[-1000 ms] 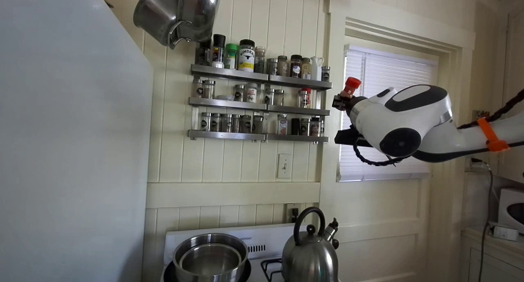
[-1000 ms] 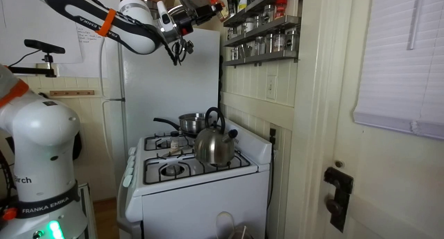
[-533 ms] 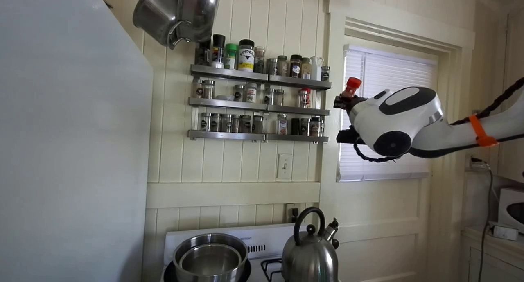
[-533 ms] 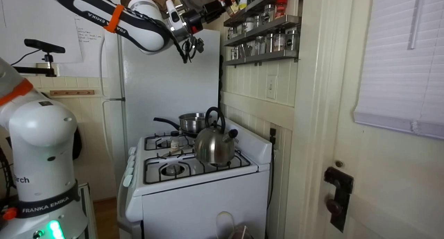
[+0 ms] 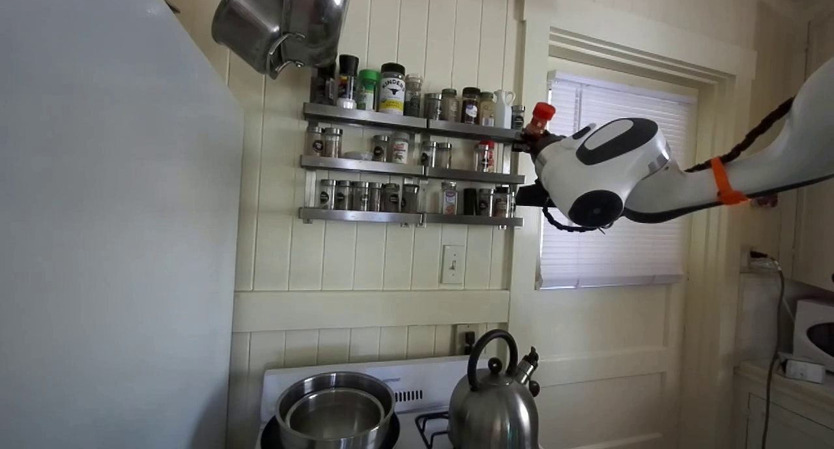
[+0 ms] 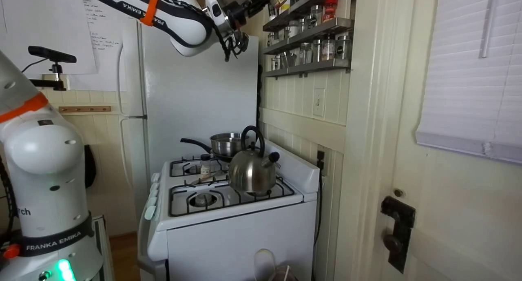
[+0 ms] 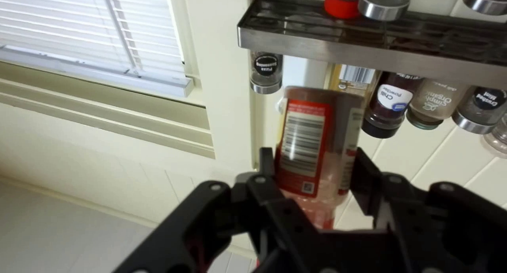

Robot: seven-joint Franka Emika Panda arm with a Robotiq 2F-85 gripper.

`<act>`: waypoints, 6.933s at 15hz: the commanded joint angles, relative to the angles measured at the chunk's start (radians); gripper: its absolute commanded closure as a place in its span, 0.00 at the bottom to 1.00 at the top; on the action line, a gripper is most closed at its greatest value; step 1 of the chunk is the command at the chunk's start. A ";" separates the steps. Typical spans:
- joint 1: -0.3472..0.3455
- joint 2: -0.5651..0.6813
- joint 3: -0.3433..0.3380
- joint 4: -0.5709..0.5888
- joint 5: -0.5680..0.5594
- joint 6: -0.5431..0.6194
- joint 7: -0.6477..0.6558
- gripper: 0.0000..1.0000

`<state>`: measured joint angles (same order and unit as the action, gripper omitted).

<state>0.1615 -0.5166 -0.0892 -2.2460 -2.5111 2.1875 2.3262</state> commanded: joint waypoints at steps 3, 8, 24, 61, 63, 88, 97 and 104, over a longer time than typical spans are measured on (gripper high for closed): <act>-0.164 0.104 0.088 0.109 0.001 0.086 0.086 0.76; -0.261 0.167 0.121 0.141 0.001 0.083 0.147 0.76; -0.194 0.342 0.028 0.245 0.001 -0.091 0.083 0.76; -0.268 0.518 -0.017 0.560 0.023 0.351 0.226 0.76; -0.274 0.521 -0.023 0.595 0.042 0.458 0.211 0.76; -0.335 0.618 -0.031 0.703 1.340 0.848 -1.230 0.26; -0.339 0.545 0.031 0.598 1.644 0.831 -1.578 0.00; -0.338 0.410 0.026 0.467 1.727 0.783 -1.729 0.00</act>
<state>-0.1765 -0.0108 -0.0607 -1.6705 -0.8433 3.0132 0.6736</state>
